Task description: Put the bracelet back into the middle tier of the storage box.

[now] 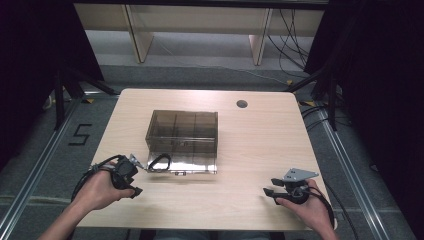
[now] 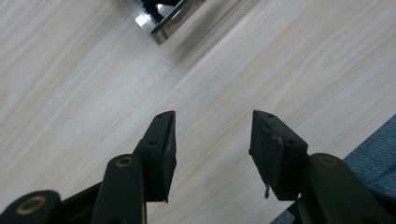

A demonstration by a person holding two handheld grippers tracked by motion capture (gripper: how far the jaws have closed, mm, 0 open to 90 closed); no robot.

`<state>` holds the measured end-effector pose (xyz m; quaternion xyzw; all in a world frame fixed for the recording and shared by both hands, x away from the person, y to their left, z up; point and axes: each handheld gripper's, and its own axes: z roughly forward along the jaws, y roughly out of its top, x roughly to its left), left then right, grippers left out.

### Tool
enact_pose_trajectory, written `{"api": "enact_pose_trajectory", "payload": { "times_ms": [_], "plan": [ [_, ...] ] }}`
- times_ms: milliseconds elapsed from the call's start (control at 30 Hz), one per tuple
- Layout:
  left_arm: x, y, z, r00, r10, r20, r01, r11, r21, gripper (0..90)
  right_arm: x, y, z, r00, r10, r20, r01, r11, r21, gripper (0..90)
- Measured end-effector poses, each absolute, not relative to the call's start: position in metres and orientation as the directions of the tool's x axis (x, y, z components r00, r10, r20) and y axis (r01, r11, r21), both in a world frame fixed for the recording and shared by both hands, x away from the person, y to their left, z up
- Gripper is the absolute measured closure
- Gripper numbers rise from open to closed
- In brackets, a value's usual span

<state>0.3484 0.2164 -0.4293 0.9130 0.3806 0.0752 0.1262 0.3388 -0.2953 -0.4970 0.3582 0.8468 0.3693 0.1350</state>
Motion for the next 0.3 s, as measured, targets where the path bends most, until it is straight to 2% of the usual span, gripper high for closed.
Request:
{"api": "enact_pose_trajectory", "payload": {
  "times_ms": [300],
  "plan": [
    [0.3458,0.2264,-0.434,0.687,0.725,0.042,0.685,-0.666,0.293,49.9,0.3385,-0.2949,-0.4971,-0.702,0.71,0.048,0.518,0.464,0.719,48.9]
  ]
}}
